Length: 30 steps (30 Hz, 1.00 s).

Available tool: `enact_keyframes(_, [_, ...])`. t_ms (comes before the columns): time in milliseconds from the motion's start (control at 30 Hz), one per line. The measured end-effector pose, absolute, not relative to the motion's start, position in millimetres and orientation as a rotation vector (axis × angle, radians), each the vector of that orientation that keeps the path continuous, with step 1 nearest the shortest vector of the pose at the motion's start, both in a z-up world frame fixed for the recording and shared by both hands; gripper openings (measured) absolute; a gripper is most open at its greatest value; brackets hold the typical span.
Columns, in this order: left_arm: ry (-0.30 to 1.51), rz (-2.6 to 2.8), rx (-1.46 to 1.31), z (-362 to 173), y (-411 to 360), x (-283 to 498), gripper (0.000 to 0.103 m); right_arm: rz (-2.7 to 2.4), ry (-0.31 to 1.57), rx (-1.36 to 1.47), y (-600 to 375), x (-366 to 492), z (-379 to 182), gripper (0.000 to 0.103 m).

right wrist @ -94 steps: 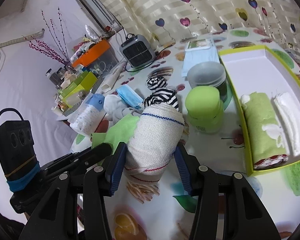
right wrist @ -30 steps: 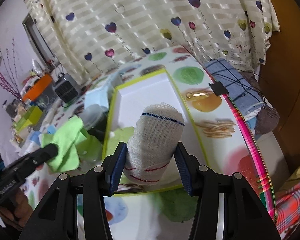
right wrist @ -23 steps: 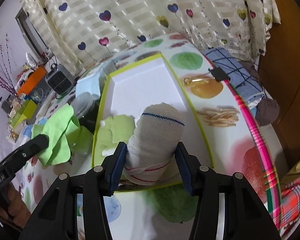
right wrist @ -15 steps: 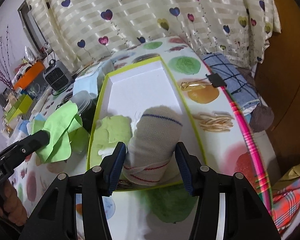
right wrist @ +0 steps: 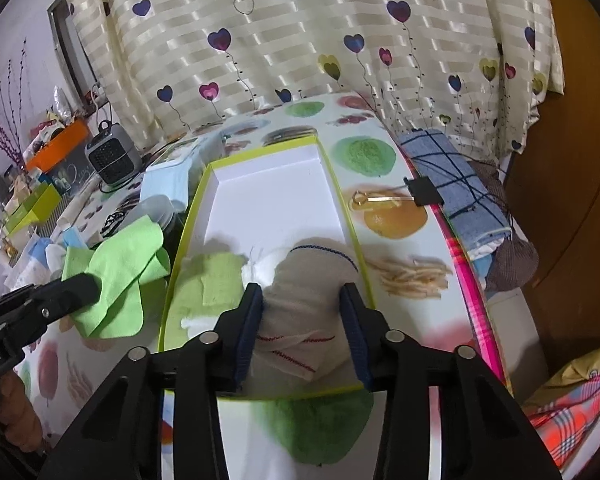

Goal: Organize soft objects
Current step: 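Lower both items into the box and open both tools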

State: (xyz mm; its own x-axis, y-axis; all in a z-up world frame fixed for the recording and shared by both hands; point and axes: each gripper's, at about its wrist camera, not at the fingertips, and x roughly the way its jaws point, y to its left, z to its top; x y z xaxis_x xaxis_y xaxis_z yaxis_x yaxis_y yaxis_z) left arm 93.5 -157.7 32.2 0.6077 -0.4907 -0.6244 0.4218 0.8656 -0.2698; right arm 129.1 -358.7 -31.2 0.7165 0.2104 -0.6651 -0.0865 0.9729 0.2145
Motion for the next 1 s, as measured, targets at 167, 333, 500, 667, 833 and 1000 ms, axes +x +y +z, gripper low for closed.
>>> enact_keyframes(167, [0.753,-0.531,-0.098,32,-158,94,0.008,0.187,0.704,0.162,-358,140,-19,0.029])
enact_keyframes(333, [0.761,-0.538,-0.101,31,-163,100,0.008,0.193,0.675,0.135,-357,159,-13,0.014])
enact_keyframes(500, [0.770,-0.539,-0.102,30,-168,104,0.008,0.168,0.648,0.175,-373,157,-8,0.015])
enact_keyframes(667, [0.790,-0.555,-0.107,27,-179,108,0.008,0.143,0.630,0.234,-389,139,-6,0.015])
enact_keyframes(833, [0.806,-0.587,-0.101,24,-194,110,0.008,0.137,0.641,0.262,-393,130,-11,0.015])
enact_keyframes(1000, [0.843,-0.633,-0.100,16,-212,122,0.011,0.142,0.638,0.266,-393,128,-12,0.015])
